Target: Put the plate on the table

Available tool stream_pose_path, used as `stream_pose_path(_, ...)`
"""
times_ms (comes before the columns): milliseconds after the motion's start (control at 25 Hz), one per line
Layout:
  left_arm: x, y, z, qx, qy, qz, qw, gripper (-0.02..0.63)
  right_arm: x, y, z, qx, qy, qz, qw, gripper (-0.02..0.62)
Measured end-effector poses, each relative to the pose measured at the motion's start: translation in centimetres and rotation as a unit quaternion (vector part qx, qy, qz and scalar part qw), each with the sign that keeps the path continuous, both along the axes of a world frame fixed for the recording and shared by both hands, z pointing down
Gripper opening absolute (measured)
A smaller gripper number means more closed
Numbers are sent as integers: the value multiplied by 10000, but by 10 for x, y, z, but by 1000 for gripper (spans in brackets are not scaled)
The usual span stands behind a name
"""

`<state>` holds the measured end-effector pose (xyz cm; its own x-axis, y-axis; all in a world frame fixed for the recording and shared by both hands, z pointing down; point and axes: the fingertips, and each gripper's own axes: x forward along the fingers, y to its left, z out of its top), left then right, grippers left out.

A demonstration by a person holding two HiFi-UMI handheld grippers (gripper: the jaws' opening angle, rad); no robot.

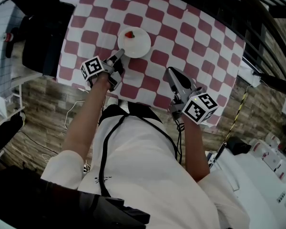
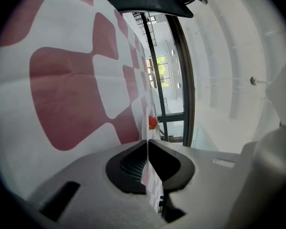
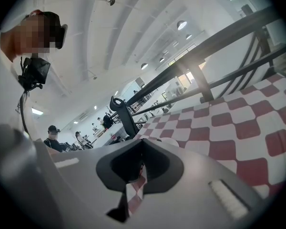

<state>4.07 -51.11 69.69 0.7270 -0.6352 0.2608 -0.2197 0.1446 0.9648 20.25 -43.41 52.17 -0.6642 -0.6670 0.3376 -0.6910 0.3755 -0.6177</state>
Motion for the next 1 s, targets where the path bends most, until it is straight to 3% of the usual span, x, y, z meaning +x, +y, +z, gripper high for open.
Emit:
stream_pose_path(440,5,-13,8,-457,-630,-67,9969,17,4,-2,2,-5,-73,73,9999,9)
stream_pose_path(1000,0,-17,25,-902,-1323,-223,9868,31,7,5,1,-8,-88,172,9998,9)
